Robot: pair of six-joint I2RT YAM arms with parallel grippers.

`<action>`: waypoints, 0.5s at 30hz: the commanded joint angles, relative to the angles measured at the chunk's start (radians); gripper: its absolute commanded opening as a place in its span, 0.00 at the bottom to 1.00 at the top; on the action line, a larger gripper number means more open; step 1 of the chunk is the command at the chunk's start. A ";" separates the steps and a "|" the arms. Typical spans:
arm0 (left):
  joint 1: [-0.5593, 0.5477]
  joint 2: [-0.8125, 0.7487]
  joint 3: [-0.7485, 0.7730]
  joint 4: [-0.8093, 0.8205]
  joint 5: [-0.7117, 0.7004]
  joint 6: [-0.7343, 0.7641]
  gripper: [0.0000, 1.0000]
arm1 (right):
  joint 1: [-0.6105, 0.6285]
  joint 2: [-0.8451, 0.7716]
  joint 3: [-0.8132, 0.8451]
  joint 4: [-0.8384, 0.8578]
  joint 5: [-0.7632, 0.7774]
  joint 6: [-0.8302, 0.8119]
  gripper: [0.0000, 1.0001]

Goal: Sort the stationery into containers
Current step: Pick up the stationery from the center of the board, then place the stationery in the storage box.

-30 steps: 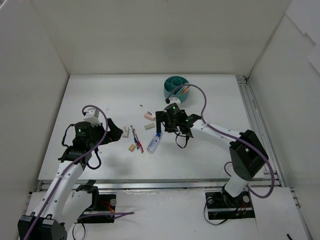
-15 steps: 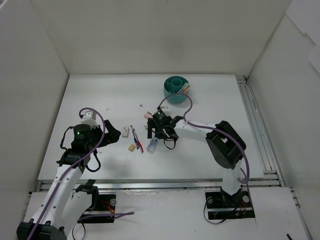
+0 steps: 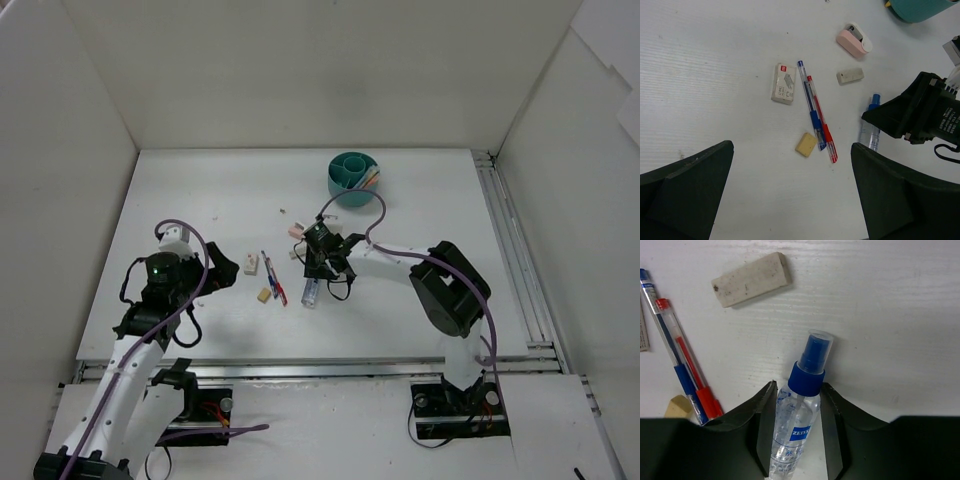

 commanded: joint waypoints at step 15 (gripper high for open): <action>-0.003 0.123 0.104 0.085 -0.002 0.026 1.00 | -0.197 -0.361 0.032 0.567 0.143 -0.637 0.00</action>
